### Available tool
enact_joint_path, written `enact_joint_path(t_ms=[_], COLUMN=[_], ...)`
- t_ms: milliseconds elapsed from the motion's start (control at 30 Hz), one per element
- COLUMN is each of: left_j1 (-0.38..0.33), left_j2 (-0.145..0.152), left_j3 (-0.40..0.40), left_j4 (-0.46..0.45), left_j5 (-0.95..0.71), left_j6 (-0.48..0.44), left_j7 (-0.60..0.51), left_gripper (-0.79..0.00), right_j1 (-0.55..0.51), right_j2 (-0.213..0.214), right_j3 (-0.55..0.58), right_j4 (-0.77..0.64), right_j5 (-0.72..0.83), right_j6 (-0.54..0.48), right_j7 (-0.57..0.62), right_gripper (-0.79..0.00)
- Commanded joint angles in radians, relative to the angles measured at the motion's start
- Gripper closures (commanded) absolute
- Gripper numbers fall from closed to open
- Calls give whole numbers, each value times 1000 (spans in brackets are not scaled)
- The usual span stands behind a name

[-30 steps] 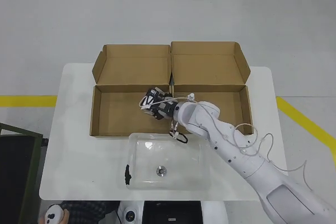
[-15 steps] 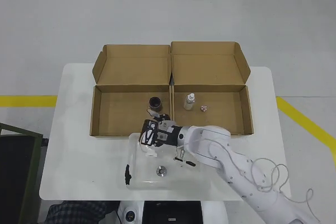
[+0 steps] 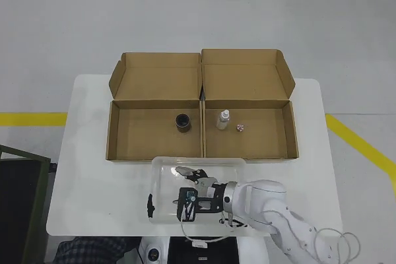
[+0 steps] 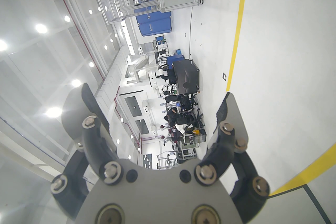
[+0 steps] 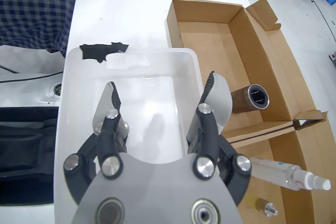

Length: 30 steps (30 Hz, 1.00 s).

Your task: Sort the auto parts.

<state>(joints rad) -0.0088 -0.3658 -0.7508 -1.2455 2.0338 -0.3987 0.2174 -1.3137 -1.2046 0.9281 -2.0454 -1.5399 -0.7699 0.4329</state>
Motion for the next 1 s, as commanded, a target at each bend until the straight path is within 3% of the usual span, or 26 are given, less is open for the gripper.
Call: enact_joint_path(t_ms=[0,233,567,967], left_j1=[0,0,0,0], left_j2=[0,0,0,0], left_j3=[0,0,0,0], left_j4=[0,0,0,0], left_j5=[0,0,0,0], left_j6=[0,0,0,0], left_j7=[0,0,0,0], left_gripper=[-785,-785,-785,-785], right_j1=[-20,-58,-25,43], right_j2=[7,25,30,18], right_j3=[11,37,22,-40], right_j4=[-3,24,111,221], right_j5=[-16,-43,-46,-11], right_j6=[-22,-75,-101,-95], right_j7=[-15,-53,-51,-14], right_gripper=[-563,-545,-499,-526])
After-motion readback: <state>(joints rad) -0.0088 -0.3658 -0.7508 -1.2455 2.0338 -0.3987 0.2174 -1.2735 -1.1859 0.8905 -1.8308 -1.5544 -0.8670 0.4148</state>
